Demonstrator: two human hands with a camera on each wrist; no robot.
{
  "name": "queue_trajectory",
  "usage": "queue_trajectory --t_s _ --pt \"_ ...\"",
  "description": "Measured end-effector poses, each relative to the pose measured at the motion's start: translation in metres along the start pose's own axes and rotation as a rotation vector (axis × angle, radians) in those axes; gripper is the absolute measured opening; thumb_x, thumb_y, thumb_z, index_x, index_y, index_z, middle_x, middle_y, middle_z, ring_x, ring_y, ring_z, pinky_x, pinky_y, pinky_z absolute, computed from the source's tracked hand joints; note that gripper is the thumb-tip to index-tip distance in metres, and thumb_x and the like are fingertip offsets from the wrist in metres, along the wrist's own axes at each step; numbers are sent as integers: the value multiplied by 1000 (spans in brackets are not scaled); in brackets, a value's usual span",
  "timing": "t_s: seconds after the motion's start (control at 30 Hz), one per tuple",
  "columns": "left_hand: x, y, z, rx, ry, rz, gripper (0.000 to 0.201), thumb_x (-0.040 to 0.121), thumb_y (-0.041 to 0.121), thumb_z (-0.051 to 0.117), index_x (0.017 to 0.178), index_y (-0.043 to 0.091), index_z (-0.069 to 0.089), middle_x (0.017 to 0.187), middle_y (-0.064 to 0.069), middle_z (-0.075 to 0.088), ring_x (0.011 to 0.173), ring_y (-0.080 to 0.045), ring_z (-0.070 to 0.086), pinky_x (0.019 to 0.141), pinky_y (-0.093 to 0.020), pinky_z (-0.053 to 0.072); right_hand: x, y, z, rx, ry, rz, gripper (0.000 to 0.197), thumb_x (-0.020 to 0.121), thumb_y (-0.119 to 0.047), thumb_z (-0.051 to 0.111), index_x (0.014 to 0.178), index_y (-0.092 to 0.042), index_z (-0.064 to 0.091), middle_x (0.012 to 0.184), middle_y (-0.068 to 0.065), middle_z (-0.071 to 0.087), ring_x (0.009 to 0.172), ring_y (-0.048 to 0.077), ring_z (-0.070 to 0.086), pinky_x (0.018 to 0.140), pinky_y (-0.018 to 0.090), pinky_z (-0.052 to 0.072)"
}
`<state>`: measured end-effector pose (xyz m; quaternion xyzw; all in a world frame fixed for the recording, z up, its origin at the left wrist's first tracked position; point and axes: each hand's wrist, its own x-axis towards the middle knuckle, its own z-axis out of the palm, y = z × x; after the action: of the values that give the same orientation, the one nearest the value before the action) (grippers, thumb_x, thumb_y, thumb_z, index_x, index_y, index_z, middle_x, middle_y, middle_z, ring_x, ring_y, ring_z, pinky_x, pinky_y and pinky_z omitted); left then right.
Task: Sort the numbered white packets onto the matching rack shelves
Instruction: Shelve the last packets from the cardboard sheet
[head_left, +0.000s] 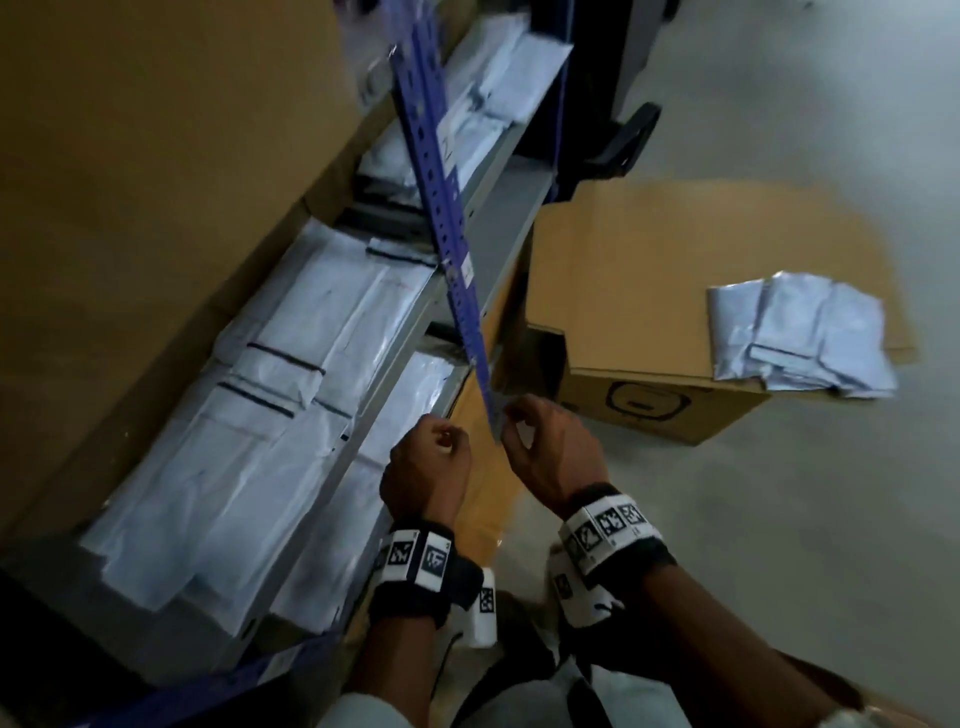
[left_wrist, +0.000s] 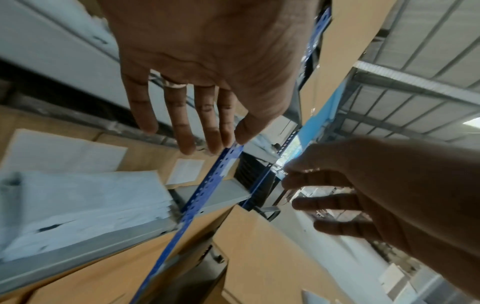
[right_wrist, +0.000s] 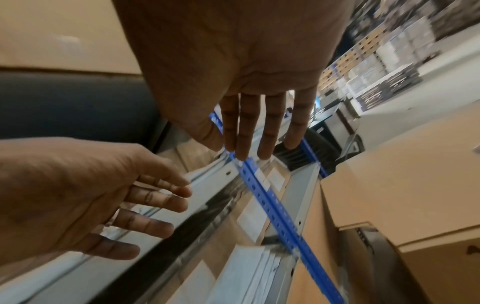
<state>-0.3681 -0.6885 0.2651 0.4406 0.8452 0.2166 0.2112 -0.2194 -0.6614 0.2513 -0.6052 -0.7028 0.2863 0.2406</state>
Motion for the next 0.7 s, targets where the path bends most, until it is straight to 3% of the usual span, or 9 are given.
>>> queue_trajectory --t_s 0.1,0.2,0.4,0.53,0.7 --pt "1 36 -11 -46 47 96 7 88 35 60 92 32 66 96 15 70 91 -18 63 73 -32 49 -10 10 -38 40 128 56 17 95 -35 62 107 -25 69 103 -6 72 94 17 67 74 34 54" --pt "-5 67 -16 -76 100 190 9 92 36 61 94 30 68 97 14 71 87 -14 61 67 -26 39 -12 26 -69 66 179 79 17 95 -38 60 107 -28 69 103 -9 72 95 14 67 78 37 57" --pt "-33 123 -7 -112 92 270 14 95 41 60 99 30 67 101 12 68 82 -7 49 57 -20 29 -13 66 -130 97 272 113 14 96 -41 60 103 -32 69 94 -12 74 84 9 69 71 37 59" --pt "-51 169 11 -151 115 282 11 94 42 59 92 32 64 95 12 68 84 -13 56 63 -26 37 -16 106 -173 76 241 143 12 95 -44 59 100 -36 68 90 -20 71 80 -1 67 71 34 59" --pt "-82 225 45 -190 133 294 11 94 38 60 91 29 65 90 14 63 80 -11 54 62 -26 36 -20 160 -236 88 291 187 7 93 -41 63 92 -37 68 80 -24 68 76 -3 67 67 30 57"
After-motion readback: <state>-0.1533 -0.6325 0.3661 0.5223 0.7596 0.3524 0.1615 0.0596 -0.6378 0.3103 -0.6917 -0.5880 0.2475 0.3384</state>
